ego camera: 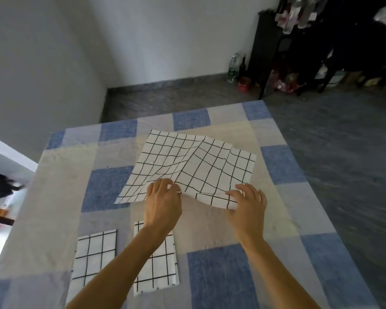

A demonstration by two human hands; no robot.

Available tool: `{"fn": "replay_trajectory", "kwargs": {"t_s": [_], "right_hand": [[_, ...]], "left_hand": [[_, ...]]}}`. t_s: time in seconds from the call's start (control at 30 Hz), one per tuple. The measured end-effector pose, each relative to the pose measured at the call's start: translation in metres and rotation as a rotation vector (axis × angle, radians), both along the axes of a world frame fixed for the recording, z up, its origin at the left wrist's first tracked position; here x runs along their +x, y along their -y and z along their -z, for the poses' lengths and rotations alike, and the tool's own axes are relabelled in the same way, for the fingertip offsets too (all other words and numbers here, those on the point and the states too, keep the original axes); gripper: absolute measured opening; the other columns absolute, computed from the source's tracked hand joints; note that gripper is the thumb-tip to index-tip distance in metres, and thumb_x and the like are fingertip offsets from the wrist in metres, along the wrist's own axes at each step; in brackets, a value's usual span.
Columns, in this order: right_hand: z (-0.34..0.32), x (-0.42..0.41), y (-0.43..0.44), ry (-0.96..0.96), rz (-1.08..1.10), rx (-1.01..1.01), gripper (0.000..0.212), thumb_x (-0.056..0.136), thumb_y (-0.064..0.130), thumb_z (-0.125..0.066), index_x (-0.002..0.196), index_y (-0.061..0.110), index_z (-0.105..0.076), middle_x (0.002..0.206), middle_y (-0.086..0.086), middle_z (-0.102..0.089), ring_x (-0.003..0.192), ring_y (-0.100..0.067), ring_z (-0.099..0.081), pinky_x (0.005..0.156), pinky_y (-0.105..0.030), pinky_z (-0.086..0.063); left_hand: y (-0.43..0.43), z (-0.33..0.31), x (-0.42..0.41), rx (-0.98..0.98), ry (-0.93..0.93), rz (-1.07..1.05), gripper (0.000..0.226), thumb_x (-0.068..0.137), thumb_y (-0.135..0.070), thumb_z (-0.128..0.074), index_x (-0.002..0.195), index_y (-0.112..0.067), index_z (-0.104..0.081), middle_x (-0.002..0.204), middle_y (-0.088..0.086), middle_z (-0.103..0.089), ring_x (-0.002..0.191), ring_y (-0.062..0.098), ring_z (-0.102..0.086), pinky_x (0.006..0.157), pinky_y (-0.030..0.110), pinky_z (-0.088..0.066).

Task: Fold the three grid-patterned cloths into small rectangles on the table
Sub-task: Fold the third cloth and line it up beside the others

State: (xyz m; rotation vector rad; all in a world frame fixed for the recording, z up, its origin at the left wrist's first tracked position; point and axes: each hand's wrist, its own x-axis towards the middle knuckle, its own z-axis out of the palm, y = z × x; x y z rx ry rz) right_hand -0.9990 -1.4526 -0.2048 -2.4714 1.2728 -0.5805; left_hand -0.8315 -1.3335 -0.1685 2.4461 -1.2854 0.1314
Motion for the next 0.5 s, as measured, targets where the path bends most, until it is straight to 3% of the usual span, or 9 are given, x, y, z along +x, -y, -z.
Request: {"fn": "replay_trajectory", "kwargs": {"t_s": [0.1,0.2,0.33,0.5], "right_hand": [[-0.028,0.002,-0.013,0.075,-0.04,-0.099,0.041,0.048,0.005,-0.086,0.085,0.019,-0.074,0.096,-0.001,-0.067,0.101,-0.026,-0.062,0.105,-0.047,-0.027],[-0.062,0.006,-0.032,0.058,-0.08,-0.13,0.031,0.056,0.011,-0.085,0.084,0.021,-0.075,0.094,0.003,-0.07,0.106,-0.025,-0.06,0.105,-0.046,-0.031],[-0.114,0.008,-0.062,0.04,-0.122,-0.144,0.025,0.061,0.015,-0.085,0.083,0.022,-0.075,0.095,0.004,-0.072,0.113,-0.025,-0.059,0.101,-0.047,-0.043],[-0.166,-0.009,-0.089,0.088,-0.183,-0.165,0.011,0.074,0.026,-0.077,0.081,0.031,-0.072,0.086,0.012,-0.067,0.099,-0.016,-0.061,0.092,-0.035,-0.046]], "left_hand": [[-0.011,-0.025,-0.016,0.09,0.018,0.105,0.053,0.066,-0.019,-0.074,0.116,-0.016,-0.056,0.121,0.01,-0.054,0.114,0.028,-0.048,0.1,0.043,-0.037],[-0.015,-0.053,-0.045,0.086,0.097,0.3,0.068,0.068,-0.031,-0.07,0.129,-0.019,-0.041,0.128,0.008,-0.048,0.118,0.026,-0.044,0.105,0.042,-0.036],[-0.032,-0.087,-0.064,-0.098,0.179,0.38,0.045,0.071,-0.024,-0.076,0.111,-0.017,-0.057,0.107,0.003,-0.059,0.1,0.022,-0.056,0.096,0.037,-0.042],[-0.071,-0.136,-0.057,-0.242,0.299,0.359,0.028,0.057,-0.008,-0.086,0.078,-0.014,-0.07,0.091,0.004,-0.066,0.085,0.023,-0.061,0.08,0.034,-0.05]]}}
